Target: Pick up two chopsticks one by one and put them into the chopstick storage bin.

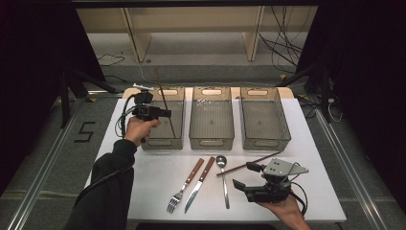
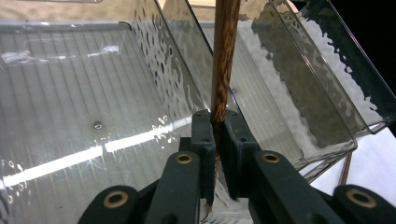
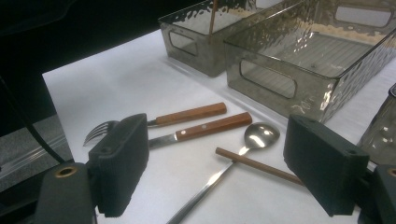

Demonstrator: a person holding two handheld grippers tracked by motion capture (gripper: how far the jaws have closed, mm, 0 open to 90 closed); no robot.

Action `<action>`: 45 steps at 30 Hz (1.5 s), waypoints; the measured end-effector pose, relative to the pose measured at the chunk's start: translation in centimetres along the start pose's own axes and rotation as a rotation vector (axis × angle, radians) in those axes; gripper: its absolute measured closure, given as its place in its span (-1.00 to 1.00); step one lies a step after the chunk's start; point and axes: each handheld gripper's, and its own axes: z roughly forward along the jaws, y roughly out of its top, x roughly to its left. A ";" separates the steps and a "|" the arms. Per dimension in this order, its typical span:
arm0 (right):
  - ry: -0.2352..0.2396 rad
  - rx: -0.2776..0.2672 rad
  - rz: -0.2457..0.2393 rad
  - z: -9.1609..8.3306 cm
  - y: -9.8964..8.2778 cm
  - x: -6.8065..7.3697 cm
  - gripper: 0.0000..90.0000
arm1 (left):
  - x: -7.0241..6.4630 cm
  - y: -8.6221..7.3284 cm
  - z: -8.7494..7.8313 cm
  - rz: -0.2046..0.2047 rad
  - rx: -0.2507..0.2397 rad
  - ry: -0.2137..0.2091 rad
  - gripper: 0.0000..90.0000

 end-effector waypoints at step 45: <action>0.012 0.010 -0.009 0.2 0.0 0.1 -0.48 | 0.2 -1.2 0.3 -0.045 0.055 0.045 -0.31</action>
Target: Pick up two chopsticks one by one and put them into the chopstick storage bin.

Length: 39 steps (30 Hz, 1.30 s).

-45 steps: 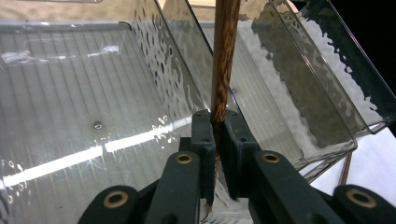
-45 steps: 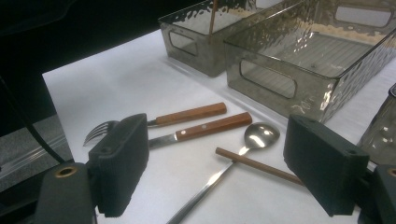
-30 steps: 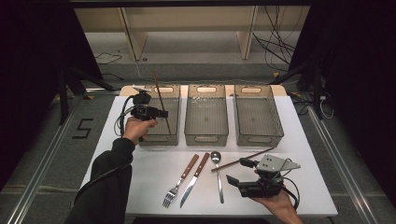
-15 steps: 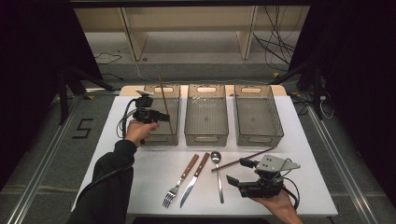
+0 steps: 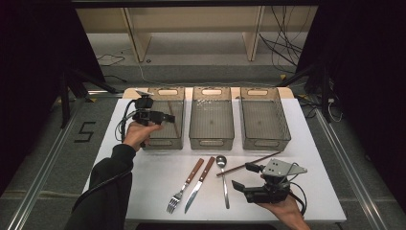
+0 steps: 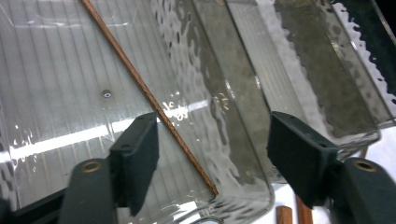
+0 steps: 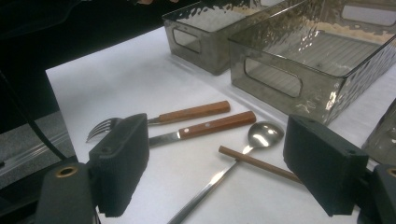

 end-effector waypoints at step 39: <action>-0.111 0.141 -0.075 -0.2 2.4 -5.2 -0.45 | -3.8 -10.0 -7.6 0.278 -0.261 -0.144 -0.61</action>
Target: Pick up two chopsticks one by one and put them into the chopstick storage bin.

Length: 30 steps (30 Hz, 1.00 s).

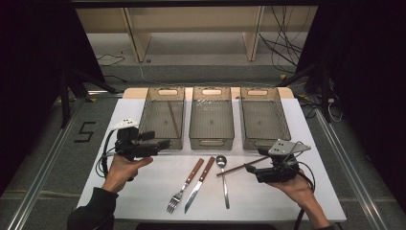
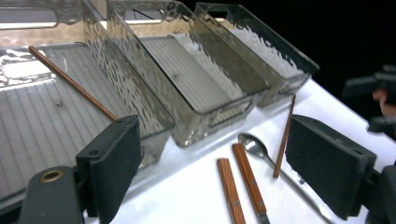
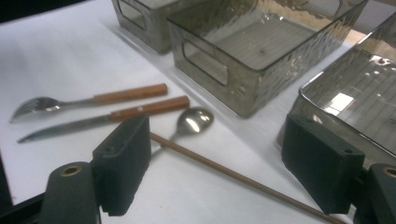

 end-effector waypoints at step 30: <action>0.064 0.300 -0.206 3.8 1.9 -2.1 -0.42 | -1.2 -7.0 -1.3 0.094 -0.027 -0.001 -0.64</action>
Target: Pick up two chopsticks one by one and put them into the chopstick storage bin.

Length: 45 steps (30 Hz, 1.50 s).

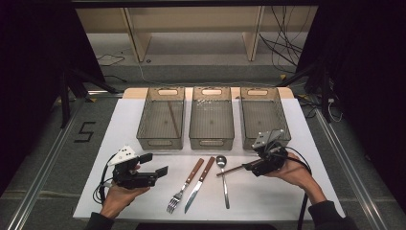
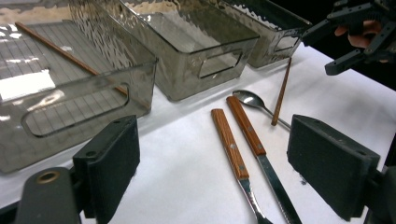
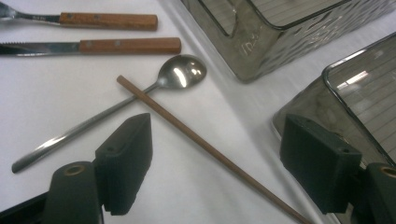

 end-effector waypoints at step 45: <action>0.131 0.380 -0.257 6.5 1.7 -1.0 0.17 | -0.7 -1.3 -0.3 0.050 -0.018 -0.001 -0.64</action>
